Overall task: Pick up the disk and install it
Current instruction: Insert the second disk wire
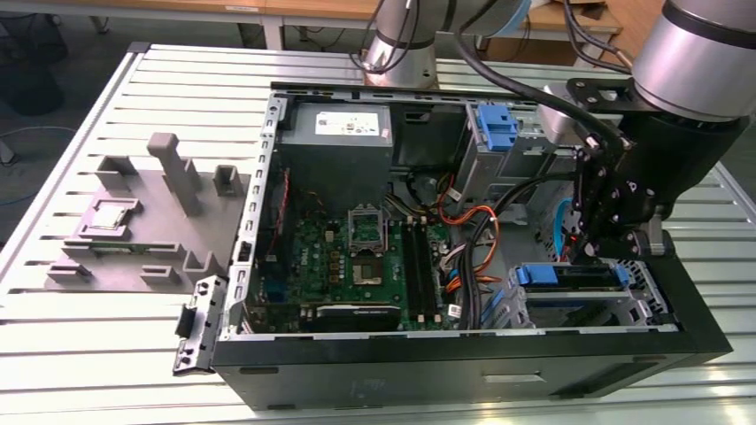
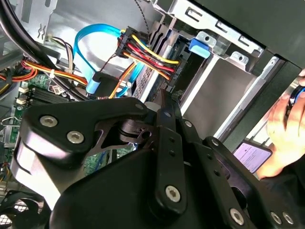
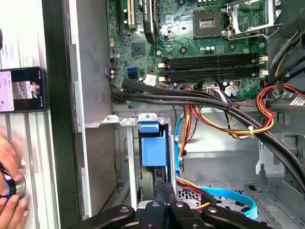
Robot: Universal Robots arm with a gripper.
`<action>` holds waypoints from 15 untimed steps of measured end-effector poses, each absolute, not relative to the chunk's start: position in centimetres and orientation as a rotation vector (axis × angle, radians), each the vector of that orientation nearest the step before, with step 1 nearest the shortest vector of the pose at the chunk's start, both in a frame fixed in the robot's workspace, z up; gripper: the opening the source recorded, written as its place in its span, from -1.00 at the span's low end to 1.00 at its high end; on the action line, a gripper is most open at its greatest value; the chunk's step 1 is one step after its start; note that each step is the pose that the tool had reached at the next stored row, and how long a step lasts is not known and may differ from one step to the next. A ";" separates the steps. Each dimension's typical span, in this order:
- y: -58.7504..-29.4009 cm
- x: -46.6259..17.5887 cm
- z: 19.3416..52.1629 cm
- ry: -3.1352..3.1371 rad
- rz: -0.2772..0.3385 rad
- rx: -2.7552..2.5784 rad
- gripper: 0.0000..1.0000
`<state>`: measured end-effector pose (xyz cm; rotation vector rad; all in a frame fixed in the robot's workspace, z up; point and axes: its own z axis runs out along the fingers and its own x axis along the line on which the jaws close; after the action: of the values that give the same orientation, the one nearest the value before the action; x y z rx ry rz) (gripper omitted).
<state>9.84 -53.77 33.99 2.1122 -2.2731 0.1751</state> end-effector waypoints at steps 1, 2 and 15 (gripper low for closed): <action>-53.8 9.8 34.0 -2.273 0.175 2.112 -0.80; -53.8 9.8 34.0 -2.273 0.175 2.112 -0.80; -53.4 9.8 35.9 -2.273 0.176 2.112 -0.80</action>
<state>9.79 -53.38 35.88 2.1120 -2.2727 0.1758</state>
